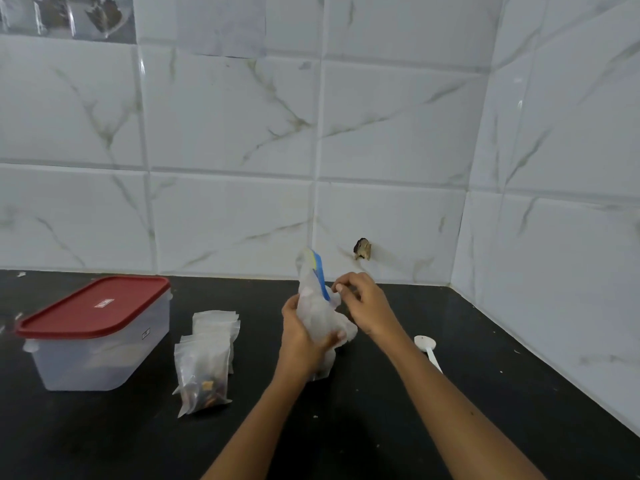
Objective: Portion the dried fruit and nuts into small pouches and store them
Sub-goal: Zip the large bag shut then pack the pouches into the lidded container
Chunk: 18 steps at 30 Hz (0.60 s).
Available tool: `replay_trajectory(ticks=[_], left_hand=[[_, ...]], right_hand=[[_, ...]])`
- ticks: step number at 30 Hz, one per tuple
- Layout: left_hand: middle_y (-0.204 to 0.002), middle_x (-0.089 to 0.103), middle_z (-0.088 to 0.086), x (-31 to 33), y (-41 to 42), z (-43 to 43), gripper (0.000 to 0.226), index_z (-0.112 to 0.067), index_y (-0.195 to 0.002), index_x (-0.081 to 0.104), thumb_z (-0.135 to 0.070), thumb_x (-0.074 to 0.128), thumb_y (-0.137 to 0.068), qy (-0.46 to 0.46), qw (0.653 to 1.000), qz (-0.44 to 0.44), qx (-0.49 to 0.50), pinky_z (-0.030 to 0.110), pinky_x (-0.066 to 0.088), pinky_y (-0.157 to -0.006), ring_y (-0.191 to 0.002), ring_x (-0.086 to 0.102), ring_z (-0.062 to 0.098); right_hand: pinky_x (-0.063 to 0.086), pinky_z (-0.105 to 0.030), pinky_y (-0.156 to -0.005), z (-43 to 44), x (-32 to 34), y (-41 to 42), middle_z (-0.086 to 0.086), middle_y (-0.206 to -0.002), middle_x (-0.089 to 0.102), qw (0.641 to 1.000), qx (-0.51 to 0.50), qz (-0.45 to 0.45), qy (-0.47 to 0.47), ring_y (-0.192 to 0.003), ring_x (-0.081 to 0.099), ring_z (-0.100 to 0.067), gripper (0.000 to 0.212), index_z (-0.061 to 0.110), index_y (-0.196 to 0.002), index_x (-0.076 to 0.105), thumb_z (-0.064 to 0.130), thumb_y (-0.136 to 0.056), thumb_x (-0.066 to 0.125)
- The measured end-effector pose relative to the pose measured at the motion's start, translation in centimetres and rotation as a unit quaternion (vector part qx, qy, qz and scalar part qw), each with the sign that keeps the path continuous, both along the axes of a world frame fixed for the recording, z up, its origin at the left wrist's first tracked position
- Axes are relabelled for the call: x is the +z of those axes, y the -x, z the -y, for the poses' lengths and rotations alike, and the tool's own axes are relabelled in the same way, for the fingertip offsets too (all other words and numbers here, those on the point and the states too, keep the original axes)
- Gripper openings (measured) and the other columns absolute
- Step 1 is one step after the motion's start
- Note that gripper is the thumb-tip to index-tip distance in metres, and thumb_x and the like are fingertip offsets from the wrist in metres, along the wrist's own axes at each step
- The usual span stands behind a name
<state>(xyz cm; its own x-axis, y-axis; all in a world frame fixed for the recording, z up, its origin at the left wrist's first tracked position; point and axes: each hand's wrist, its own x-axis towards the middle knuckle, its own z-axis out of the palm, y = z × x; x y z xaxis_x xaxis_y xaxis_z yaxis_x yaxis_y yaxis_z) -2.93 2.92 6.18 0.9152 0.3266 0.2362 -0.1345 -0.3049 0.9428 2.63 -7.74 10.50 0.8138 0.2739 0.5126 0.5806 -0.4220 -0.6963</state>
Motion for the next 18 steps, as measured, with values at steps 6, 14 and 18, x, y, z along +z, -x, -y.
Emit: replay_trajectory(ticks=[6,14,18], left_hand=[[-0.133,0.045,0.01,-1.7,-0.5,-0.1,0.062,-0.025,-0.145,0.005,-0.025,0.043,-0.096,0.08,0.994,-0.062,0.044,0.035,0.044,-0.087,-0.115,0.051,0.027],[-0.121,0.052,0.011,-2.8,0.1,-0.5,0.048,-0.029,-0.143,0.01,-0.023,0.032,-0.101,-0.045,0.998,-0.047,-0.006,0.009,0.042,-0.053,-0.099,0.057,0.021],[-0.128,0.047,-0.003,-2.6,0.4,-1.2,0.053,-0.046,-0.133,0.009,-0.056,0.038,-0.089,-0.069,0.995,-0.064,-0.019,0.031,0.054,-0.081,-0.109,0.054,0.019]], right_hand=[[0.04,-0.023,-0.1,0.2,-1.4,0.2,0.001,-0.135,0.037,0.992,0.05,-0.067,0.098,-0.119,0.042,-0.009,0.045,0.017,-0.126,0.04,-0.002,-0.087,0.049],[0.042,-0.005,-0.073,-1.9,-3.9,-0.6,-0.006,-0.104,0.058,0.988,-0.085,0.085,-0.099,-0.09,0.058,-0.014,0.017,0.006,-0.099,0.063,-0.002,-0.085,0.056],[0.04,0.001,-0.073,-1.4,-3.3,0.0,-0.003,-0.097,0.063,0.985,-0.091,0.081,-0.125,-0.087,0.056,-0.008,0.025,0.003,-0.101,0.064,-0.008,-0.089,0.044]])
